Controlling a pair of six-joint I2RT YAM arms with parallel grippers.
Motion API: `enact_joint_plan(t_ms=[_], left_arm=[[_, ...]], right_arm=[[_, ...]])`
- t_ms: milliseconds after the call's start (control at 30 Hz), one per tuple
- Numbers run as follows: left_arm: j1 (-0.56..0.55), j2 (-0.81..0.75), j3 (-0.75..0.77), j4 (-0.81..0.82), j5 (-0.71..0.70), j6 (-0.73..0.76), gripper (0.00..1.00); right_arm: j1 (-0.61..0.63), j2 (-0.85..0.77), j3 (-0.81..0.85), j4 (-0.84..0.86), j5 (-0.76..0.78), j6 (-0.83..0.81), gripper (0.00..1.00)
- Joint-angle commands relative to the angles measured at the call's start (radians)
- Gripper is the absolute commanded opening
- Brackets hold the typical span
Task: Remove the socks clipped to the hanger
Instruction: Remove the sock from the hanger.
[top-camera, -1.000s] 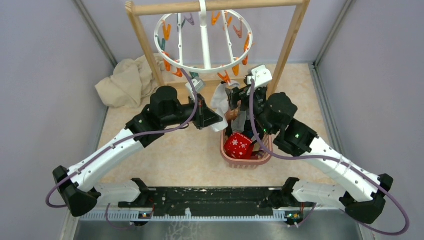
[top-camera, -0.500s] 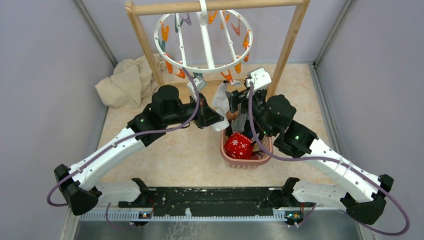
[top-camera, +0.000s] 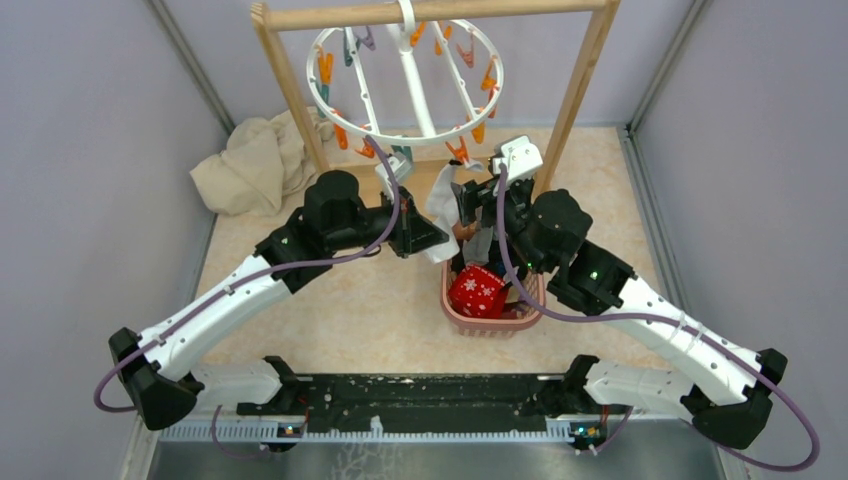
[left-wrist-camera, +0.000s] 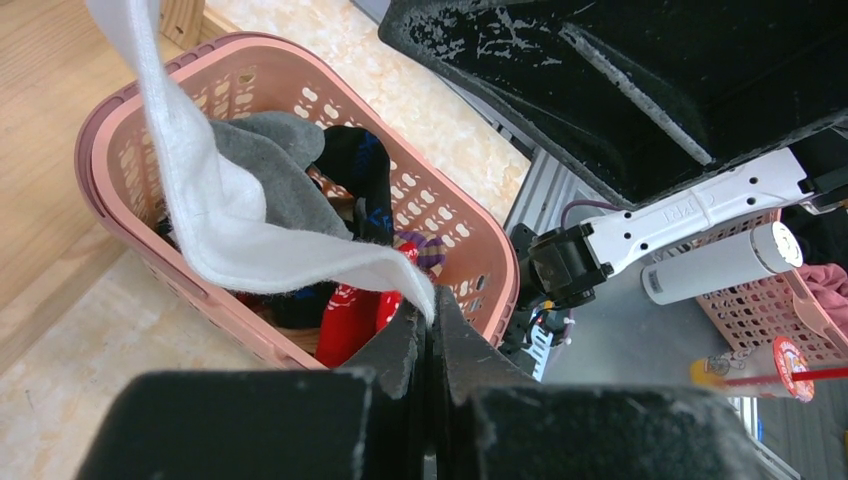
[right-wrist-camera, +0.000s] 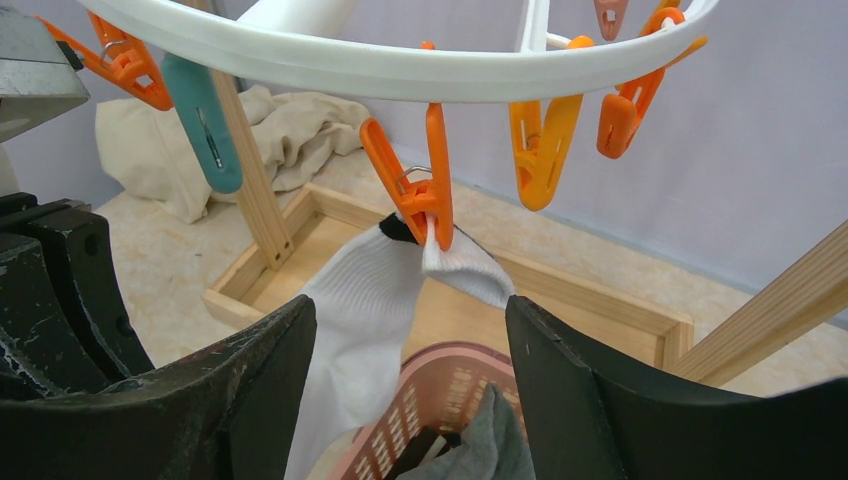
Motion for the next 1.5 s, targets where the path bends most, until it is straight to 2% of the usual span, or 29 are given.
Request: enact_joint_plan(t_ms=[0,333,567,833,1133,1467], left_arm=[[-0.006,0.008,0.041,0.019,-0.003,0.017,0.00],[-0.006,0.011,0.048,0.012,-0.005,0.021,0.00],[-0.008,0.011,0.045,0.010,-0.004,0.023,0.00],[-0.008,0.014,0.038,0.020,-0.003,0.022,0.00],[-0.008,-0.005,0.029,0.014,-0.010,0.020,0.00],[-0.011,-0.038,0.025,0.006,0.006,0.005,0.00]], right_arm=[[0.014,-0.030,0.017,0.033,0.006,0.009,0.70],[0.015,-0.026,0.025,0.034,-0.009,0.004,0.71],[0.017,-0.005,0.038,0.044,-0.052,-0.005,0.76],[0.018,0.051,0.084,0.085,-0.006,-0.042,0.76],[0.017,0.085,0.085,0.168,0.117,-0.084,0.77],[-0.027,0.118,0.131,0.171,0.002,-0.056,0.80]])
